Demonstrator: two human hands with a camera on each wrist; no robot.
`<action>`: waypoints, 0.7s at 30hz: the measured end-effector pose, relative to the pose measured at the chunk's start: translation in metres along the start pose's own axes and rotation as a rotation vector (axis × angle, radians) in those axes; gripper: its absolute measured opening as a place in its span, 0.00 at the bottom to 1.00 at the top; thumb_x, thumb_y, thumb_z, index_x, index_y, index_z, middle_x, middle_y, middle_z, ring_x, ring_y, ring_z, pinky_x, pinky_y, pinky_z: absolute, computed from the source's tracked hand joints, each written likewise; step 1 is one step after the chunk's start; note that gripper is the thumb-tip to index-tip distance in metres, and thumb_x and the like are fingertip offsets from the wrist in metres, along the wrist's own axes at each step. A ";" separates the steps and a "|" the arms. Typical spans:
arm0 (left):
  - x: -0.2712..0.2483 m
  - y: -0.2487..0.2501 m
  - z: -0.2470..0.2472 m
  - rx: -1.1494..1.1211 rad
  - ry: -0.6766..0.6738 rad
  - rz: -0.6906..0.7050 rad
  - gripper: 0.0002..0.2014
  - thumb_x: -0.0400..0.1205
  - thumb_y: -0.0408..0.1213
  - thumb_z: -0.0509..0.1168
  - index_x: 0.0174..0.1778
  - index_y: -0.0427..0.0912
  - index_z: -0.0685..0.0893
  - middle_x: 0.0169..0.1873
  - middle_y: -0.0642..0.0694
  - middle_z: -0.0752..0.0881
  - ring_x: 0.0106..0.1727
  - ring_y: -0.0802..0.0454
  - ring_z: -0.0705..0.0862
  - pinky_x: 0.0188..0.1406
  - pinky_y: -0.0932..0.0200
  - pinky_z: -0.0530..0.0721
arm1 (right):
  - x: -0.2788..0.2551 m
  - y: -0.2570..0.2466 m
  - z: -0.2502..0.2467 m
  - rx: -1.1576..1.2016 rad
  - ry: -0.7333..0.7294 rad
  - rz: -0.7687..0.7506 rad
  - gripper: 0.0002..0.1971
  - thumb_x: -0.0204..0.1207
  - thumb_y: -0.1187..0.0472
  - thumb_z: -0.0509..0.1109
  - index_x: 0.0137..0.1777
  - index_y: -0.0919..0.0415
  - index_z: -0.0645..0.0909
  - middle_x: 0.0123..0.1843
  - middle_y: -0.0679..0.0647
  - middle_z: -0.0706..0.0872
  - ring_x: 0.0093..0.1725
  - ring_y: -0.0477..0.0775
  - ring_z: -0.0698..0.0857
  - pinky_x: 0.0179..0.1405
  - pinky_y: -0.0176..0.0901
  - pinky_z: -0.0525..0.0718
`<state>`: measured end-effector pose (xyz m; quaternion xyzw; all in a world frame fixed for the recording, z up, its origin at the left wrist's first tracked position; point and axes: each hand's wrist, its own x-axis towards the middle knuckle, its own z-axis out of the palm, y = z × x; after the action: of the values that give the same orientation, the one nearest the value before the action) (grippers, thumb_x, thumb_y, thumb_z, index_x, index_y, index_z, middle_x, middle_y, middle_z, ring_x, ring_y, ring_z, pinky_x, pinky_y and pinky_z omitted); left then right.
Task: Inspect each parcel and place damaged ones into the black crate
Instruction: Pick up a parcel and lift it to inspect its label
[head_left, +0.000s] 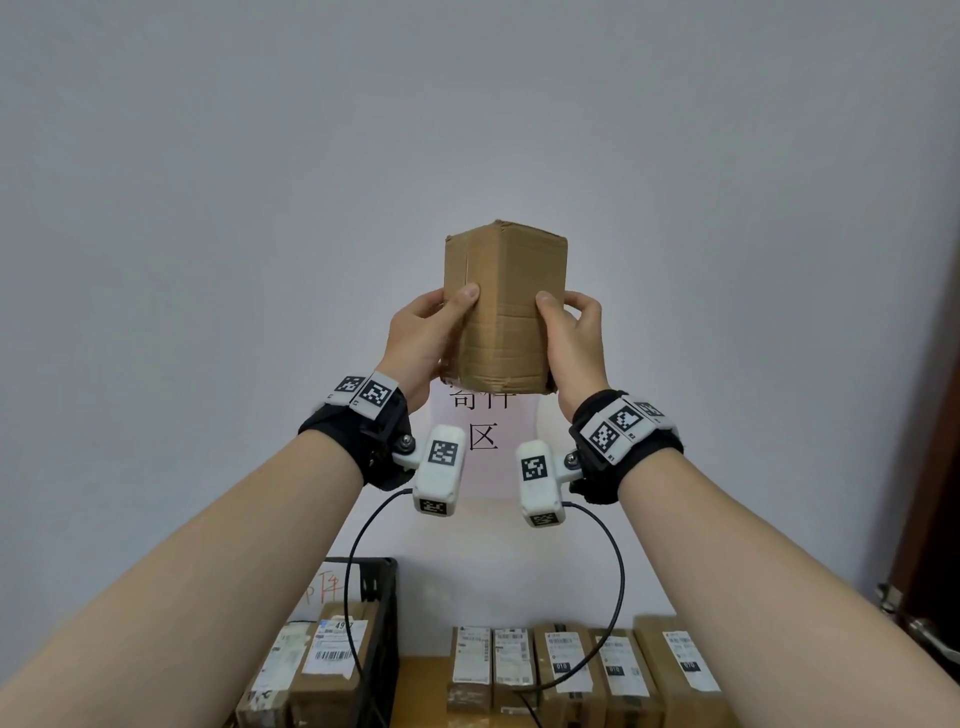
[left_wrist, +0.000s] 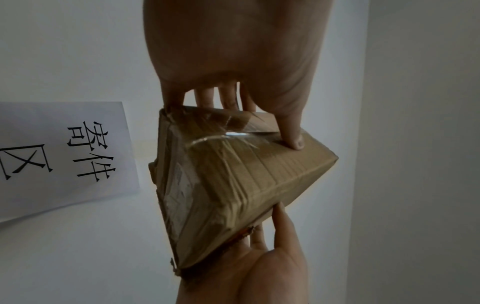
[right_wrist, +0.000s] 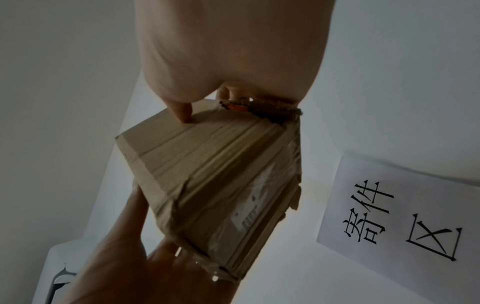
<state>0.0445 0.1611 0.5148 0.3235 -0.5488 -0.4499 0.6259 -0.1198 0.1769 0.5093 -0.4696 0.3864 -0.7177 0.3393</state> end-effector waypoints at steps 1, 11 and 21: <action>0.001 0.000 -0.001 -0.013 0.010 0.008 0.23 0.80 0.54 0.77 0.69 0.48 0.87 0.53 0.55 0.92 0.43 0.60 0.89 0.36 0.58 0.87 | 0.003 0.002 0.000 -0.020 0.012 -0.025 0.15 0.86 0.50 0.68 0.67 0.48 0.69 0.58 0.46 0.88 0.55 0.49 0.88 0.58 0.58 0.89; 0.002 -0.001 -0.006 -0.084 0.040 0.017 0.11 0.85 0.48 0.74 0.57 0.46 0.90 0.55 0.51 0.94 0.58 0.50 0.93 0.47 0.50 0.93 | 0.013 0.003 0.002 -0.151 0.009 -0.097 0.16 0.87 0.60 0.60 0.61 0.52 0.90 0.56 0.47 0.93 0.53 0.47 0.91 0.52 0.49 0.90; 0.002 0.001 -0.005 -0.080 0.060 -0.029 0.12 0.90 0.44 0.66 0.57 0.44 0.93 0.54 0.51 0.95 0.61 0.50 0.91 0.60 0.41 0.92 | 0.014 0.008 0.002 -0.107 0.003 -0.057 0.19 0.89 0.60 0.56 0.63 0.54 0.90 0.56 0.48 0.93 0.53 0.48 0.90 0.47 0.43 0.87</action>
<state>0.0498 0.1592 0.5152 0.3195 -0.5065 -0.4706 0.6481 -0.1217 0.1611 0.5087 -0.4966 0.4112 -0.7062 0.2927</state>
